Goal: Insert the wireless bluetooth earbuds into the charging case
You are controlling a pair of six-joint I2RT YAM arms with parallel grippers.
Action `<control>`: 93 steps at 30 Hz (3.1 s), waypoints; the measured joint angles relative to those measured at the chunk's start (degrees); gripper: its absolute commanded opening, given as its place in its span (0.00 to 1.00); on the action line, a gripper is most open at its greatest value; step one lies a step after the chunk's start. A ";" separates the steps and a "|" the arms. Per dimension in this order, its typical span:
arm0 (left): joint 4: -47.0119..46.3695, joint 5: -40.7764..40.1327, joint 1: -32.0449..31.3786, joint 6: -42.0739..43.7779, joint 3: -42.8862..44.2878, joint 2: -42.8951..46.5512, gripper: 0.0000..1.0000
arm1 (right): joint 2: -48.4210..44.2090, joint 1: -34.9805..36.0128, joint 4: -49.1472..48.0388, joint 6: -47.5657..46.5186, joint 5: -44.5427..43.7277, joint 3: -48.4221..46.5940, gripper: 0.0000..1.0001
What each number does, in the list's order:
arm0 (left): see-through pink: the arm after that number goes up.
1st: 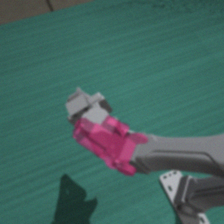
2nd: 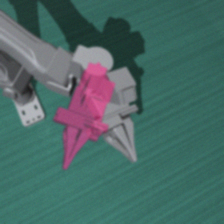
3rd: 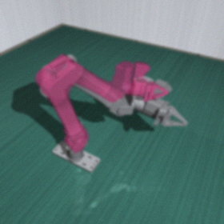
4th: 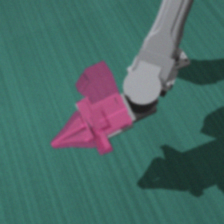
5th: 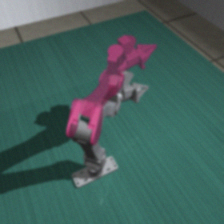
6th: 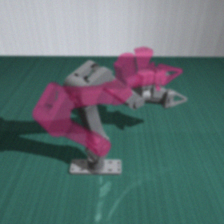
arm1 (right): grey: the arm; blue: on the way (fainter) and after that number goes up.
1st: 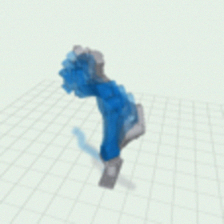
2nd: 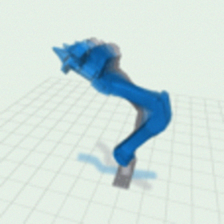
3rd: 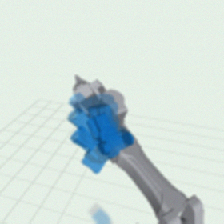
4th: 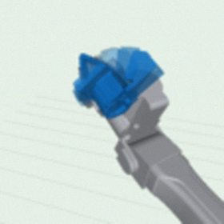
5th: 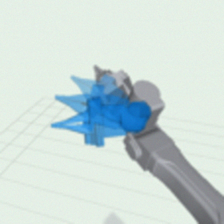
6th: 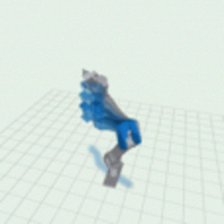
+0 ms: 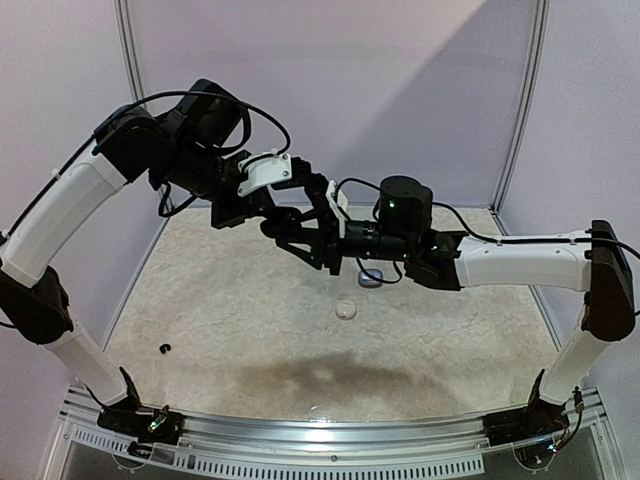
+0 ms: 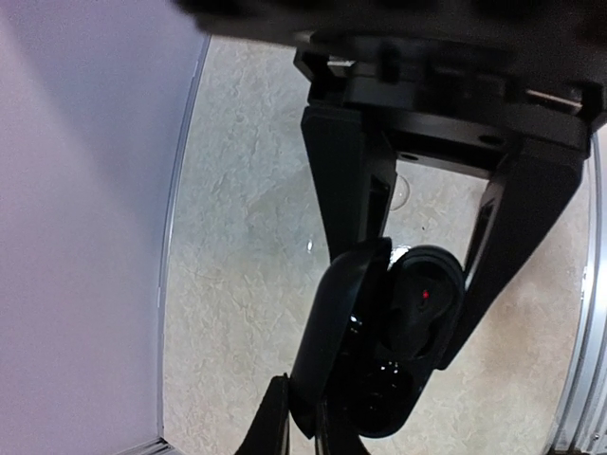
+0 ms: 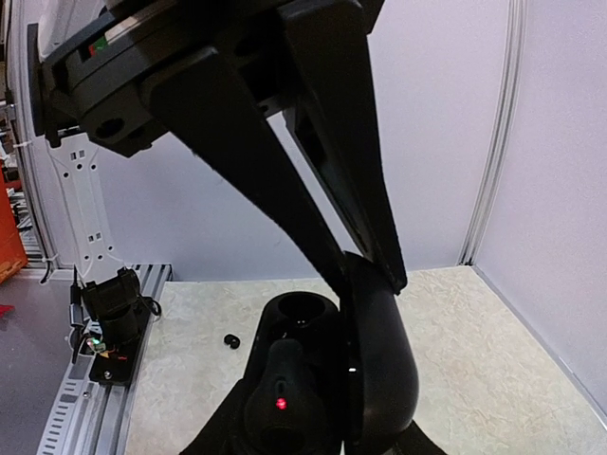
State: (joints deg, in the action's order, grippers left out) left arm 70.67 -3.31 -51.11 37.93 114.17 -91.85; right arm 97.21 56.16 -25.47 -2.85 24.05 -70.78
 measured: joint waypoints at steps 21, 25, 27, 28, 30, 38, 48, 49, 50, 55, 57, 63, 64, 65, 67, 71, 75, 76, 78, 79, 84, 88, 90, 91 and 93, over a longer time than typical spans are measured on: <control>-0.04 -0.55 -0.02 -0.04 0.00 0.00 0.09 | 0.00 0.09 1.05 0.00 0.13 -0.24 0.13; 0.07 -0.37 -0.04 -0.24 0.00 0.00 0.26 | 0.00 0.09 1.05 -0.55 0.02 -0.20 0.12; 0.11 -0.35 -0.13 -0.04 0.04 0.00 0.34 | 0.00 0.09 1.14 -0.94 -0.09 -0.17 0.12; 0.17 -0.37 -0.17 -0.22 0.17 0.00 0.36 | 0.00 0.09 1.14 -1.11 -0.13 -0.17 0.12; 0.37 -0.50 -0.26 -0.20 0.59 0.00 0.41 | 0.00 0.09 1.07 -1.31 -0.11 -0.17 0.12; 1.86 -1.27 -0.26 -0.76 3.89 0.00 0.53 | 0.00 0.02 1.03 -0.83 1.49 0.00 0.12; 5.46 3.21 -0.15 -4.09 11.06 -0.85 0.41 | 0.00 -0.57 0.07 1.60 2.69 0.72 0.11; 5.49 4.42 -0.02 -4.98 12.35 -1.20 0.34 | 0.00 -0.59 0.07 1.70 2.69 0.76 0.11; 5.64 6.27 0.39 -4.87 14.53 -1.84 0.29 | 0.00 -0.63 0.04 1.75 2.69 0.76 0.11; 5.05 19.54 2.60 -7.13 18.56 -2.91 0.07 | 0.00 -0.72 -0.61 1.95 2.64 0.79 0.11; 5.07 23.02 2.93 -7.56 16.92 -2.80 0.06 | 0.00 -0.72 -0.72 1.90 2.62 0.79 0.11; 5.27 28.52 3.02 -7.10 9.29 -2.69 0.09 | 0.00 -0.72 -0.72 1.05 2.64 0.79 0.12; 5.27 29.03 3.13 -6.91 7.80 -2.64 0.11 | 0.00 -0.72 -0.72 1.03 2.64 0.79 0.12; 5.22 29.70 3.37 -6.73 6.47 -2.60 0.14 | 0.00 -0.72 -0.74 1.01 2.62 0.79 0.11; 5.25 30.80 4.20 -6.40 4.55 -2.60 0.16 | 0.00 -0.72 -0.81 0.98 2.64 0.79 0.12; 4.46 33.31 6.60 -4.79 -0.02 -1.01 0.18 | 0.00 -0.72 -1.33 0.98 2.64 0.79 0.12; 2.47 35.36 7.37 -3.02 -4.39 1.62 0.18 | 0.00 -0.72 -1.62 1.01 2.64 0.79 0.12; 1.86 36.13 7.43 -2.64 -5.07 2.25 0.19 | 0.00 -0.72 -1.62 1.01 2.64 0.79 0.11; 0.76 37.77 7.87 -1.95 -5.86 3.21 0.25 | 0.00 -0.72 -1.62 1.01 2.64 0.79 0.12; 0.20 38.99 8.44 -1.46 -6.12 3.65 0.30 | 0.00 -0.72 -1.62 1.01 2.64 0.79 0.12; -4.24 42.93 11.30 -0.31 -9.44 6.40 0.48 | 0.00 -0.72 -1.70 1.03 2.64 0.79 0.12; -9.31 42.75 11.58 -2.25 -13.09 8.13 0.33 | 0.00 -0.72 -2.01 1.03 2.64 0.79 0.12; -11.72 42.10 11.58 -3.43 -13.86 8.11 0.31 | 0.00 -0.72 -1.99 1.05 2.64 0.79 0.12; -12.63 41.70 11.58 -3.89 -13.94 7.96 0.29 | 0.00 -0.72 -1.99 1.05 2.64 0.79 0.11; -14.16 41.11 11.58 -4.94 -14.01 7.85 0.29 | 0.00 -0.72 -2.01 1.05 2.64 0.79 0.12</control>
State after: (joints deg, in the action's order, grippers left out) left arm 56.51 37.80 -39.53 32.99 100.16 -84.01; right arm 97.21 55.44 -27.49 -1.80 26.70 -70.00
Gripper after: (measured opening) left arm 0.300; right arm 0.236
